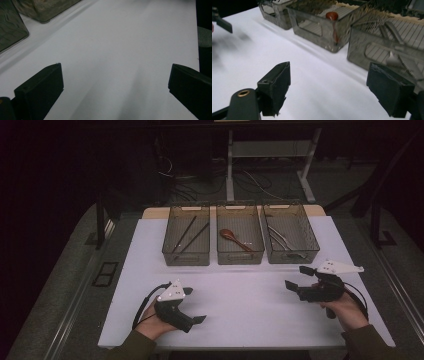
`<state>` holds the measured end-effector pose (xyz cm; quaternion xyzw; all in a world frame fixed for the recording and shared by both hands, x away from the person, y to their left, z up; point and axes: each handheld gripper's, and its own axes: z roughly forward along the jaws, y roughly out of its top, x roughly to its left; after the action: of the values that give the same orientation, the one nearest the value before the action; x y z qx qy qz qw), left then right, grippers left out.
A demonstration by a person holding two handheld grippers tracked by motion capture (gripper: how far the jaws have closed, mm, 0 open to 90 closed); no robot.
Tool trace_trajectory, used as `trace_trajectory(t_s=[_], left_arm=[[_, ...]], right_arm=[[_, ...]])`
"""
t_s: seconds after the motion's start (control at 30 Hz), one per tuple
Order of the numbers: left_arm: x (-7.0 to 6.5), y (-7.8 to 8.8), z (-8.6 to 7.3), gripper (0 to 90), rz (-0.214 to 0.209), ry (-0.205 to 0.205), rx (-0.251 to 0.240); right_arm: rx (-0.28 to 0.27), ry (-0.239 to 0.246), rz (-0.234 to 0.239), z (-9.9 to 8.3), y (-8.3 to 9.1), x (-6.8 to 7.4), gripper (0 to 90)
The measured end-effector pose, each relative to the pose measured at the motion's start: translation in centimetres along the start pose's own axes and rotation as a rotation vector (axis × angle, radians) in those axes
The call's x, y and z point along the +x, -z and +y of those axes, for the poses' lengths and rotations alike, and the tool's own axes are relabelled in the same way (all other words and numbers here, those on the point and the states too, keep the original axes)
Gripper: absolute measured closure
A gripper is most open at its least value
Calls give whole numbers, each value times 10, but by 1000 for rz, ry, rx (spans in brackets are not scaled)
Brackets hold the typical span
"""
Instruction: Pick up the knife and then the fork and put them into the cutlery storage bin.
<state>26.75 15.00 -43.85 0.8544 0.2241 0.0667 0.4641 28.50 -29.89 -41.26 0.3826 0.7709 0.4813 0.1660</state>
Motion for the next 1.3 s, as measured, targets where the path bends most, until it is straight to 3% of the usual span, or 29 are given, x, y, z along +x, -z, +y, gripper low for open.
trace_trajectory(t_s=[0.23, 0.7, 1.3], left_arm=[[0, 0, 0, 0, 1, -1, 0], [1, 0, 0, 0, 2, -2, -1], [1, 0, -1, 0, 3, 4, 0]], right_arm=[[-10, -24, 15, -16, 5, 7, 192], [23, -2, 50, -35, 3, 17, 192], [41, 19, 51, -38, 3, 19, 192]])
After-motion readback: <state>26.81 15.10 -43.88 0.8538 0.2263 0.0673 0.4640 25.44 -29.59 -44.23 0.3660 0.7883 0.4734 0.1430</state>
